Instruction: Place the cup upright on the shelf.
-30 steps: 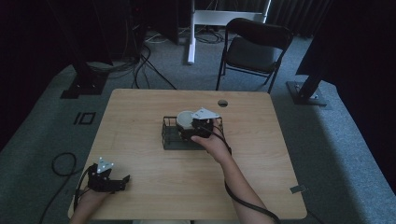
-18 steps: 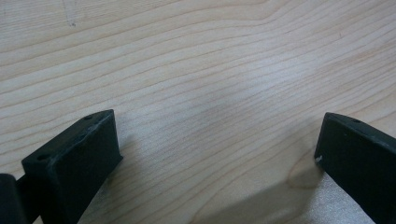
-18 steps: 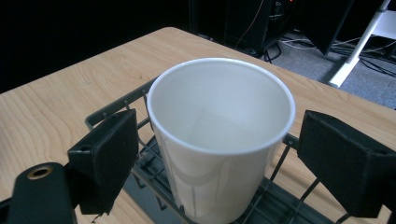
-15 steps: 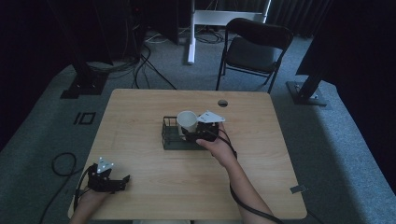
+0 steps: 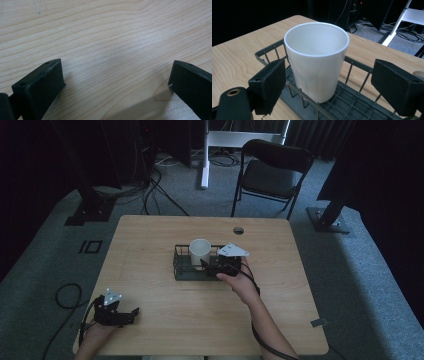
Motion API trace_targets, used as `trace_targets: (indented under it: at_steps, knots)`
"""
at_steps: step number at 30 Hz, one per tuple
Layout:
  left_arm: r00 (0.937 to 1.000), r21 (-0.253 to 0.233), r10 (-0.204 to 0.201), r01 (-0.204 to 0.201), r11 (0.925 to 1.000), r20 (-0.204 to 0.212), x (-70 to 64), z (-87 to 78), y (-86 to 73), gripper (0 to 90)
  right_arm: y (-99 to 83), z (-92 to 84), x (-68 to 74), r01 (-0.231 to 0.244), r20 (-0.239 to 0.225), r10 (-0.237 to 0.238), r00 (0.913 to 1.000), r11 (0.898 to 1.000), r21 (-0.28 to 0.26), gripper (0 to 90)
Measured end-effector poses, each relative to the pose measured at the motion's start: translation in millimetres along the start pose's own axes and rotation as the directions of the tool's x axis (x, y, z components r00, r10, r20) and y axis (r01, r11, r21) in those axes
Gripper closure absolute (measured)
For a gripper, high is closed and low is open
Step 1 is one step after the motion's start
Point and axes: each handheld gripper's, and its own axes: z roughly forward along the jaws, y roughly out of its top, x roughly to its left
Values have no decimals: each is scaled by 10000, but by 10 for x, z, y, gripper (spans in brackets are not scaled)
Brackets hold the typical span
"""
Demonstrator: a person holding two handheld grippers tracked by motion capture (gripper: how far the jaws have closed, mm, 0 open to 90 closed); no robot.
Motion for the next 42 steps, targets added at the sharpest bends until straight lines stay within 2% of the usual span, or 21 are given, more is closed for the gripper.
trace_targets:
  at_steps: [10, 21, 24, 42]
  knots:
    - [10000, -1, 2, -2, 10000, -3, 0, 0, 0, 1, -107, -196, -67, 84, 105, -84, 9999, 10000, -35, 126]
    - [10000, 1, -2, 2, 10000, -2, 0, 0, 0, 1, -249, -380, -194, -19, 397, 20, 9992, 10000, -27, 125]
    - [10000, 2, -2, 2, 10000, 0, 0, 0, 0, 1, -302, -431, -236, -193, 492, 194, 9986, 9998, -34, 125]
    - [10000, 5, 3, -3, 10000, -1, 0, 0, 0, 1, -610, -536, -363, -588, 660, 570, 9962, 9980, 252, 126]
